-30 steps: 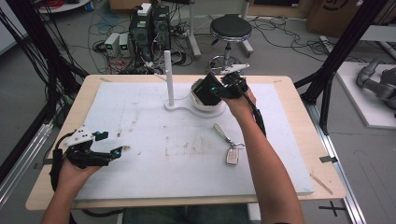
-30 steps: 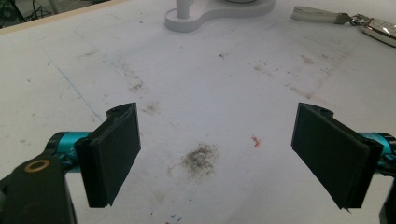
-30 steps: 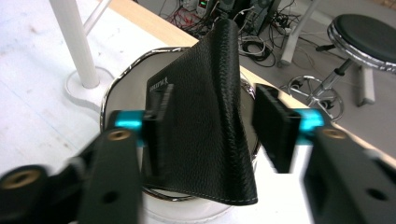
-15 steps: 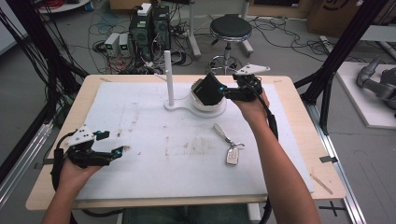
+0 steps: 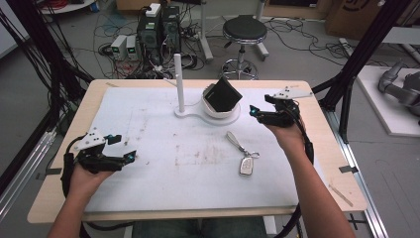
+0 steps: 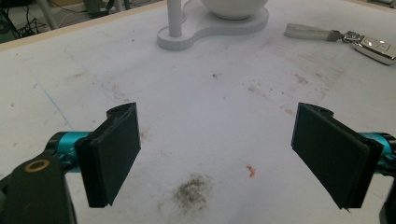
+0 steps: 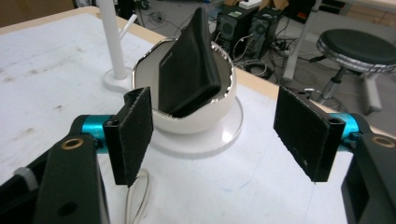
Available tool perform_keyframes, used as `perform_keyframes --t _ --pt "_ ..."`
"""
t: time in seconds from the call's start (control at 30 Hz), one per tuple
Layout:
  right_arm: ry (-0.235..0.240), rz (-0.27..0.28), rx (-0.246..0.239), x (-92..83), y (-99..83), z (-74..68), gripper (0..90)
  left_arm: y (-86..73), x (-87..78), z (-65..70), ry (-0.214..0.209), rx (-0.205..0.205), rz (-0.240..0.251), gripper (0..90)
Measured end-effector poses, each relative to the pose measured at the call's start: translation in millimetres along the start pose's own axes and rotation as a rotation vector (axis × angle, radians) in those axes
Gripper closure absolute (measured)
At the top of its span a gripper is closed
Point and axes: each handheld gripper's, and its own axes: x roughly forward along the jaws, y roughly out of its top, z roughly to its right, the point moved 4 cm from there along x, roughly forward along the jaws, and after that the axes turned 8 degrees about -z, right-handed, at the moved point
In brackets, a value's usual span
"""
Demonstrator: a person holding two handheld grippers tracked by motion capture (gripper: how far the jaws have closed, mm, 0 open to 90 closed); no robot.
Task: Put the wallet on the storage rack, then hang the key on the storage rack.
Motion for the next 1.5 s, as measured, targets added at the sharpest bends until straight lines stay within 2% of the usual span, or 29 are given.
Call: perform_keyframes --t 0.2,0.4,0.5,0.7,0.83,0.9,1.2,1.3,1.43,1.5 --pt "0.009 0.003 0.024 -6.9 -23.4 -8.3 26.6 5.7 7.9 0.4 0.011 0.032 0.018 15.5" --pt "0.016 0.019 0.058 -14.6 -52.7 -16.3 25.0 6.8 9.4 2.3 0.007 0.039 0.033 15.5" --pt "0.023 0.02 0.073 -15.4 -66.7 -18.5 24.2 7.6 8.9 3.4 0.007 0.056 0.043 15.5" --pt "0.017 0.028 0.101 -18.4 -85.2 -19.5 21.4 7.6 11.5 1.1 0.002 0.046 0.05 15.5" --pt "0.02 0.005 0.112 -15.6 -95.0 -20.3 21.0 9.5 15.5 0.8 0.0 0.044 0.053 15.5" --pt "0.024 -0.015 0.121 -14.9 -97.3 -20.2 20.3 11.4 17.3 1.1 0.0 0.045 0.055 15.5" --pt "0.029 -0.007 0.094 -15.5 -95.7 -28.6 20.3 13.7 21.1 3.3 -0.007 0.046 0.053 15.5" --pt "0.035 -0.024 0.069 -8.5 -93.9 -33.8 20.3 10.8 18.8 2.2 -0.008 0.029 0.059 15.5" --pt "0.049 -0.042 0.041 -2.0 -91.8 -42.2 20.4 9.1 20.8 3.5 -0.003 0.028 0.049 15.5" --pt "0.053 -0.053 0.032 -0.7 -91.6 -44.4 20.4 11.3 20.1 4.2 0.001 0.024 0.059 15.5"
